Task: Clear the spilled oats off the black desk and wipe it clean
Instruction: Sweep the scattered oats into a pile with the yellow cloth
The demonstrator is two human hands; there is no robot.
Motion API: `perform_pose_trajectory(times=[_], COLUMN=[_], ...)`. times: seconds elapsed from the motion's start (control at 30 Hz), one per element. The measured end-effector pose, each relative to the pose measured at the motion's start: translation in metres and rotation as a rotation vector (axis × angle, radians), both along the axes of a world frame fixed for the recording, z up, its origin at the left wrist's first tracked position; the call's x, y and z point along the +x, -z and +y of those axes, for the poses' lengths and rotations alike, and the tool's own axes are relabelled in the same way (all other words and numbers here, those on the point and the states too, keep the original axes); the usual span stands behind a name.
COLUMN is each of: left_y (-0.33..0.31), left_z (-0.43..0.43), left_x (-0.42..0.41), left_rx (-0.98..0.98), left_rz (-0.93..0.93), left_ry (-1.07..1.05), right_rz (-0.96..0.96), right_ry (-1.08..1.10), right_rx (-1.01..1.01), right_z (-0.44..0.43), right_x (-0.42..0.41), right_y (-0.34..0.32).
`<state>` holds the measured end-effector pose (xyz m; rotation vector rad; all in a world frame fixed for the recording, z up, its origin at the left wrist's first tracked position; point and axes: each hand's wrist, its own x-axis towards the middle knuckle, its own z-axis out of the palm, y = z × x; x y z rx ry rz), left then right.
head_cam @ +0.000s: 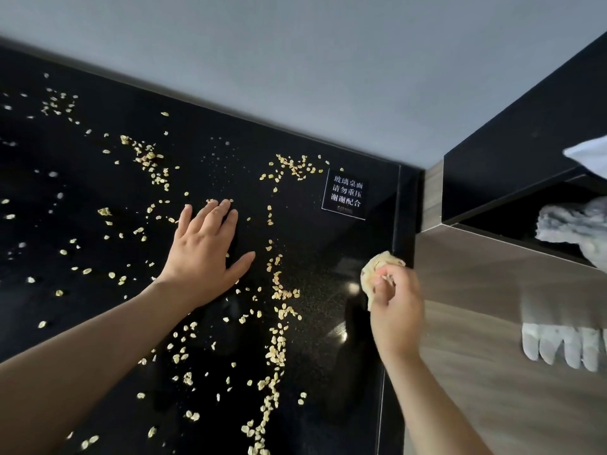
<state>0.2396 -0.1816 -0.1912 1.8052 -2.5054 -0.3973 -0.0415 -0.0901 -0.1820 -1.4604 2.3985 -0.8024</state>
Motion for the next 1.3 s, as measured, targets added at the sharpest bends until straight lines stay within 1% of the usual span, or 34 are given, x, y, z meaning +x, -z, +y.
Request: perform_pose_trajectory(times=[0.1,0.17,0.27,0.43,0.63,0.8,0.93,1.03,1.17,1.23,1.3], left_y=[-0.005,-0.009,-0.010,-0.009,-0.009,-0.011,-0.010,-0.008,-0.005,-0.003,-0.001], left_z=[0.003,0.002,0.003,0.009,0.016,0.011,0.005,0.002,-0.006,-0.007,-0.008], left_x=[-0.002,-0.005,-0.006,-0.011,-0.017,-0.015,-0.013,-0.012,-0.012,-0.013,-0.015], left_rx=[-0.012,-0.019,-0.024,-0.023,-0.018,-0.042,-0.058,-0.079,-0.089,-0.086,-0.087], left_rz=[-0.001,0.003,-0.004,0.007,0.018,0.033,0.053,0.071,0.083,0.085,0.094], left_ry=[-0.018,-0.019,-0.021,-0.022,-0.010,-0.014,-0.016,-0.020,-0.023,-0.026,-0.029], right_rz=[-0.007,-0.006,0.031,0.019,-0.001,-0.023,-0.069,-0.082,-0.111,-0.164,-0.245], right_ry=[-0.005,0.013,0.046,0.053,0.075,0.007,0.003,-0.069,-0.254,-0.359,-0.511], right_rx=[0.007,-0.030,-0.072,-0.043,-0.025,-0.095,-0.093,-0.069,-0.090,-0.091,-0.025], right_z=[0.037,0.039,0.006,-0.059,-0.106,-0.146,-0.177,-0.196,-0.205,-0.199,-0.190], right_x=[0.014,0.012,0.001,-0.024,-0.047,-0.039,-0.024,-0.008,0.033,0.050,0.060], right_y=[-0.003,-0.004,0.000,0.003,0.002,0.000,0.002,0.001,-0.003,-0.004,-0.006])
